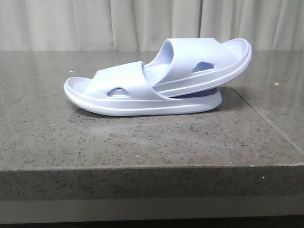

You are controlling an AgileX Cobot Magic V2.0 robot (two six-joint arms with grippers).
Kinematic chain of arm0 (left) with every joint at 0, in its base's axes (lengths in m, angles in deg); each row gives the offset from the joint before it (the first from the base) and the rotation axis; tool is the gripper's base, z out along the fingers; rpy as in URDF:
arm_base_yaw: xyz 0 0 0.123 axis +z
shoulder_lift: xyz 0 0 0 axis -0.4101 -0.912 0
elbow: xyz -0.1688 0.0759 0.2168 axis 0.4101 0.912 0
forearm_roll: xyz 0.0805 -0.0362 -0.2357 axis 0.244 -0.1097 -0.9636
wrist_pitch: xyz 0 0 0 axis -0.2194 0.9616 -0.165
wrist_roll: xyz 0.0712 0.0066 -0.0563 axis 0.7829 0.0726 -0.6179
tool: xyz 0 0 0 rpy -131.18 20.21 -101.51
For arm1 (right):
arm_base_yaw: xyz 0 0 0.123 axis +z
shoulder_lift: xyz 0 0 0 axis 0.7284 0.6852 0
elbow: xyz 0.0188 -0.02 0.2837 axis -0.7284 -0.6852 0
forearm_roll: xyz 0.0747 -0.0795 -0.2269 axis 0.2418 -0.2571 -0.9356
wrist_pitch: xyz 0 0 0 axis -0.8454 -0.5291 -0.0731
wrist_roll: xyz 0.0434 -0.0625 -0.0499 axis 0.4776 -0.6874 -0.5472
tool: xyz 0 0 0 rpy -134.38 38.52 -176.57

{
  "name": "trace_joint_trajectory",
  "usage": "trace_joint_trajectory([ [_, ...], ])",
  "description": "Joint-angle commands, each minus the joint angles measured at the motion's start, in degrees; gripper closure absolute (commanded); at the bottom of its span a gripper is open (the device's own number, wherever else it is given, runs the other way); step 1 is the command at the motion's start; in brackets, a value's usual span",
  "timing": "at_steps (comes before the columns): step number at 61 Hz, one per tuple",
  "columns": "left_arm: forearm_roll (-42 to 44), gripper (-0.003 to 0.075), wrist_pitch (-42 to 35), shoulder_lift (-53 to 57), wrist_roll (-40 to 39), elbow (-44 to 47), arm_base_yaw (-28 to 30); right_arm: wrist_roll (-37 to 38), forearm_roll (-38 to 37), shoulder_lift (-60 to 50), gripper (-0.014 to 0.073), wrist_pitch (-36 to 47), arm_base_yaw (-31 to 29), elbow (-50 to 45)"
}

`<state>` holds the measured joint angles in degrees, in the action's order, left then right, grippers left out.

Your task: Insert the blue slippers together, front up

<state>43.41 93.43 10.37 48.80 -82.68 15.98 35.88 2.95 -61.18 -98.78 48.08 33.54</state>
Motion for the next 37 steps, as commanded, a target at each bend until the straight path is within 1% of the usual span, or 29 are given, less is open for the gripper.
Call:
trace_joint_trajectory([
  [1, 0.17, 0.0369, -5.11, -0.30, -0.73, -1.40, 0.17, 0.40, 0.12, 0.43, 0.0432, 3.54, -0.09, 1.21],
  [17, 0.10, 0.0667, -5.44, -0.30, -0.73, -1.40, 0.17, 0.60, 0.12, 0.43, 0.0713, 3.49, -0.09, 1.21],
  [22, 0.10, 0.0743, -5.44, -0.30, -0.73, -1.40, 0.17, 0.64, 0.12, 0.43, 0.0707, 3.49, -0.09, 1.21],
  [37, 0.10, 0.0741, -5.53, -0.30, -0.73, -1.40, 0.17, 0.64, 0.12, 0.43, 0.0712, 2.23, -0.09, 1.21],
])
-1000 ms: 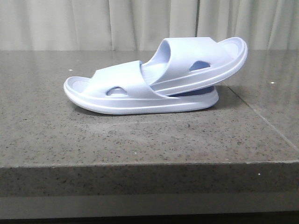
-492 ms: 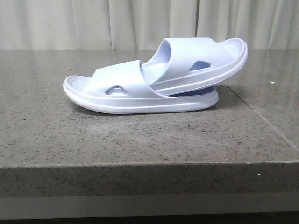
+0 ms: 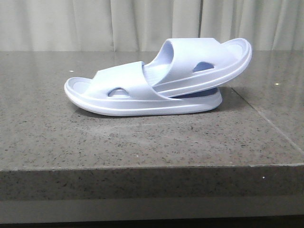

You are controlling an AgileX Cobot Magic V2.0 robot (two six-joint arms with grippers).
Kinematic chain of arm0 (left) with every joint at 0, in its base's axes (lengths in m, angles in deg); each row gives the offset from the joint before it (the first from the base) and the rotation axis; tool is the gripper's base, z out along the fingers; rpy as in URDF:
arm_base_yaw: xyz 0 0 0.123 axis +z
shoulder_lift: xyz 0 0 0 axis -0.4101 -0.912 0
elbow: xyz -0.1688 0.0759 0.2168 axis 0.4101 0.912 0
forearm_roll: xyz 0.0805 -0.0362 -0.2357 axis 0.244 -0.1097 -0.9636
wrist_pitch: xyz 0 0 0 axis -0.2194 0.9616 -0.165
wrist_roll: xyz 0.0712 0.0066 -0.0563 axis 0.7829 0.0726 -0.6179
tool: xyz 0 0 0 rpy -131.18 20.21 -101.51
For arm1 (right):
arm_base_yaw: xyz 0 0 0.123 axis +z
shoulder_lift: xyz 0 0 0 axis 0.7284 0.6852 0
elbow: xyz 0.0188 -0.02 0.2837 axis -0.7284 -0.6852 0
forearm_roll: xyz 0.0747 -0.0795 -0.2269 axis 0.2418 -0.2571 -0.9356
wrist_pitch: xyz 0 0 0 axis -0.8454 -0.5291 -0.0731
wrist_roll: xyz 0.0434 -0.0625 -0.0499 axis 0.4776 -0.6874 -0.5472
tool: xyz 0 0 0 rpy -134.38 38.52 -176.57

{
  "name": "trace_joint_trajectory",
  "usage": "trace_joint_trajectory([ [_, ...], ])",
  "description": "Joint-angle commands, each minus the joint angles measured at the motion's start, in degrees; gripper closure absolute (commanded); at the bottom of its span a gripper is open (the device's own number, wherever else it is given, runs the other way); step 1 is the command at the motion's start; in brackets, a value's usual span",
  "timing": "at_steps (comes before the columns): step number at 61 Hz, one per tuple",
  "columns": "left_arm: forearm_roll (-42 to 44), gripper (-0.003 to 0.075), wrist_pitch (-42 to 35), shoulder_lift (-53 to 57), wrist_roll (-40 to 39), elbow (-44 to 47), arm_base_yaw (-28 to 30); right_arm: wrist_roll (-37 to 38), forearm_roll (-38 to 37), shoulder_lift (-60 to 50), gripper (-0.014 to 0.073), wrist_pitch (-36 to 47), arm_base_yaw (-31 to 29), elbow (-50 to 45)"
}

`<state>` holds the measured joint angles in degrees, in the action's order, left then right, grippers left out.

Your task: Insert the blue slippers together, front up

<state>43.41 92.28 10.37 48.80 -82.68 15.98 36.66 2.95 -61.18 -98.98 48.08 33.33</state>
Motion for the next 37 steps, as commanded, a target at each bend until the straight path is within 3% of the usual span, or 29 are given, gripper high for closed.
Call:
trace_joint_trajectory([
  [1, 0.10, 0.0741, -4.38, -0.30, -0.73, -1.40, 0.17, -0.14, 0.12, 0.43, 0.0712, 2.41, -0.09, 1.41],
  [32, 0.10, 0.0741, -4.38, -0.30, -0.73, -1.40, 0.17, -0.14, 0.12, 0.43, 0.0712, 2.29, -0.09, 1.41],
  [37, 5.17, 0.0741, -5.55, -0.30, -0.73, -1.40, 0.17, -0.14, 0.12, 0.43, 0.0712, 2.29, -0.09, 1.41],
])
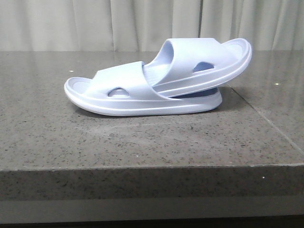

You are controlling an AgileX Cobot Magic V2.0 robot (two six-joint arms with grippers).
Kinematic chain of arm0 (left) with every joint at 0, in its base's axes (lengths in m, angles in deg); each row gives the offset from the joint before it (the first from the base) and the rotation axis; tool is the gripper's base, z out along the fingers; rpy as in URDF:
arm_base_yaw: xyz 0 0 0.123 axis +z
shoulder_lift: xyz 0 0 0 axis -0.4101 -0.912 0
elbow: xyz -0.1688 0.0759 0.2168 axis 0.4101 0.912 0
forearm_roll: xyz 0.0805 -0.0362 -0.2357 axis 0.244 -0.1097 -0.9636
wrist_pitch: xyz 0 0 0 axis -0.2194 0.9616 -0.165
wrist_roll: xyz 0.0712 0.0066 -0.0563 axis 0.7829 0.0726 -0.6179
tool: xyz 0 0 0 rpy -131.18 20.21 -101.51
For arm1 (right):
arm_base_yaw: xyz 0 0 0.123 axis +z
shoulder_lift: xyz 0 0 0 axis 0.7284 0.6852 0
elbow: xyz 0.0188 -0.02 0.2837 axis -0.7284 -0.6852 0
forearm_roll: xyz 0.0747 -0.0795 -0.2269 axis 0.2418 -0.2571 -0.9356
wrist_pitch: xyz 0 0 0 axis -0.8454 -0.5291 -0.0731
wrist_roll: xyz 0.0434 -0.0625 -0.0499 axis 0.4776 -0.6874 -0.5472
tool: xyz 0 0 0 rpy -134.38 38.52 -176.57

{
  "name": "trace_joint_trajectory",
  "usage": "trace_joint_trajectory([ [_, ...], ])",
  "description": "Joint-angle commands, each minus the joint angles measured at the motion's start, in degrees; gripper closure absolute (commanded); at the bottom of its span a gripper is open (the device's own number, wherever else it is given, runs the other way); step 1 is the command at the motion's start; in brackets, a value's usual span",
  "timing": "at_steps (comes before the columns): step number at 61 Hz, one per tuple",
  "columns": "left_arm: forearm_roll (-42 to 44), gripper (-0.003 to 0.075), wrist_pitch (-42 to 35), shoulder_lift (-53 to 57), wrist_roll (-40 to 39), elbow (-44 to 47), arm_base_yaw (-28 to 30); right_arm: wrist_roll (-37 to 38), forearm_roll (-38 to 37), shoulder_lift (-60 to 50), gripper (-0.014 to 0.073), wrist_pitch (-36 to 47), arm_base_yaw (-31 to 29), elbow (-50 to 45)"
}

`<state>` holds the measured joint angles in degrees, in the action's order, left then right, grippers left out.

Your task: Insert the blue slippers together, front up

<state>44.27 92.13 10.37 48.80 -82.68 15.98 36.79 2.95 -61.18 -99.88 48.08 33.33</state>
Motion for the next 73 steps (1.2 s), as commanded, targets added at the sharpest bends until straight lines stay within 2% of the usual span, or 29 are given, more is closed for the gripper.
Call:
trace_joint_trajectory([
  [1, 5.84, 0.0741, -5.51, -0.30, -0.73, -1.40, 0.17, -0.27, 0.12, 0.43, 0.0712, 3.20, -0.09, 1.41],
  [7, 8.49, 0.0741, -5.27, -0.30, -0.73, -1.40, 0.17, -0.27, 0.12, 0.43, 0.0712, 3.20, -0.09, 1.41],
  [15, 4.86, 0.0741, -6.49, -0.17, -0.14, -1.28, 0.64, -0.27, 0.12, 0.43, 0.0712, 3.20, -0.09, 1.41],
  [20, -0.34, 0.0741, -11.12, 1.02, 1.44, -0.03, 1.80, -0.27, 0.12, 0.43, 0.0712, 3.20, -0.09, 1.41],
  [24, -1.26, 0.0741, -15.93, 2.61, 1.71, 2.13, 3.00, -0.27, 0.12, 0.43, 0.0712, 3.20, -0.09, 1.41],
  [42, -4.67, 0.0741, -35.87, 17.27, 1.59, 21.41, 5.57, -0.27, 0.12, 0.43, 0.0712, 3.16, -0.09, 1.41],
  [55, -5.54, 0.0741, -45.31, 26.62, 1.14, 35.22, 5.57, -0.27, 0.12, 0.43, 0.0712, 3.16, -0.09, 1.41],
  [67, -6.17, 0.0741, -50.39, 32.13, 1.16, 42.03, 5.57, -0.27, 0.12, 0.43, 0.0712, 3.16, -0.09, 1.41],
  [73, -6.17, 0.0741, -56.05, 32.69, 1.16, 45.02, 5.57, -0.27, 0.12, 0.43, 0.0712, 3.08, -0.09, 1.41],
])
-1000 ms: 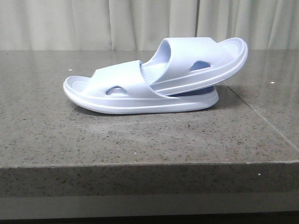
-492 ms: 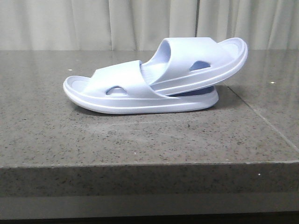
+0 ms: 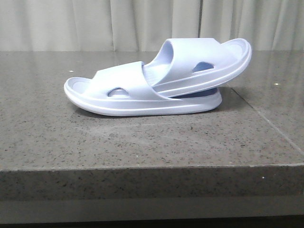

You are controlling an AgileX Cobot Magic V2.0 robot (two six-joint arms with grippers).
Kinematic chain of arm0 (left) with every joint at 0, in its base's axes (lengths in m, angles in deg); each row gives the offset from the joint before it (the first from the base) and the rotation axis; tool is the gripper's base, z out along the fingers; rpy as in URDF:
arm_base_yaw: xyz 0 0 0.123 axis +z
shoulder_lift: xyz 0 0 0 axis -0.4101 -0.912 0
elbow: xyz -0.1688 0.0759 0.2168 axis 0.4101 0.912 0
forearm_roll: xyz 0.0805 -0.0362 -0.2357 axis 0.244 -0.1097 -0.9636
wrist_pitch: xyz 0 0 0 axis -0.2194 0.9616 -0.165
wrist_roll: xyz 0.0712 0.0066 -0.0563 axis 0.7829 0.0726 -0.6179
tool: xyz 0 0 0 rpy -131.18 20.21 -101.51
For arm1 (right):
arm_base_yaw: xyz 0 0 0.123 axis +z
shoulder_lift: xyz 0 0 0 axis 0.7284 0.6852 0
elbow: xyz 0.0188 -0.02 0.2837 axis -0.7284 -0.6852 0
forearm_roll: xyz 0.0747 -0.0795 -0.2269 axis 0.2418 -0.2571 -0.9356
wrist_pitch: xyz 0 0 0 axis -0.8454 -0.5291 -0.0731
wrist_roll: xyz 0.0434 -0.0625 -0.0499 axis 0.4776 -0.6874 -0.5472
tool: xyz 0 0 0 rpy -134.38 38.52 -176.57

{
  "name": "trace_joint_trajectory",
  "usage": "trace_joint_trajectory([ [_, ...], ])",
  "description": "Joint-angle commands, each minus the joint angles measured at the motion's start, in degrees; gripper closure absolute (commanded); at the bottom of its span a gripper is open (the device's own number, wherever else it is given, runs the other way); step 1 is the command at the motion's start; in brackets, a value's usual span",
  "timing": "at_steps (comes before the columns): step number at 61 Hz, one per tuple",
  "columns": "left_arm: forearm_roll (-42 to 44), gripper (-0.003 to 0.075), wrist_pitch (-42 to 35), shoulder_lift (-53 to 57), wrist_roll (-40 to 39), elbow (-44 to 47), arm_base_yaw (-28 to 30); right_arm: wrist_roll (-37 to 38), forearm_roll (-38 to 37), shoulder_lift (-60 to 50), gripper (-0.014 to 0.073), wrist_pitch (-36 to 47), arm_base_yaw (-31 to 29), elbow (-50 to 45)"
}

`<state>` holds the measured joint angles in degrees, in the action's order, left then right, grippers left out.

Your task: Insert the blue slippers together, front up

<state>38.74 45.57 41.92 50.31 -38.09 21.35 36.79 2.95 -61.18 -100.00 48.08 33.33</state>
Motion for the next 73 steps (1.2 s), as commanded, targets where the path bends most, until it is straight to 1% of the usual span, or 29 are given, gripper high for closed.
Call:
trace_joint_trajectory([
  [1, -0.96, 0.0741, -10.41, 1.14, -0.35, 0.80, 0.20, -0.27, 0.12, 0.43, 0.0712, 3.21, -0.09, 1.41],
  [32, -1.87, 0.0741, -11.79, 1.14, -0.35, 0.83, 0.20, -0.27, 0.12, 0.43, 0.0712, 3.09, -0.09, 1.41],
  [40, -1.87, 0.0741, -13.91, 1.14, -0.35, 0.83, 0.20, -0.27, 0.12, 0.43, 0.0712, 3.09, -0.09, 1.41],
  [73, -1.87, 0.0741, -13.99, 1.02, -0.35, 0.83, 0.20, -0.27, 0.12, 0.43, 0.0712, 3.09, -0.09, 1.41],
])
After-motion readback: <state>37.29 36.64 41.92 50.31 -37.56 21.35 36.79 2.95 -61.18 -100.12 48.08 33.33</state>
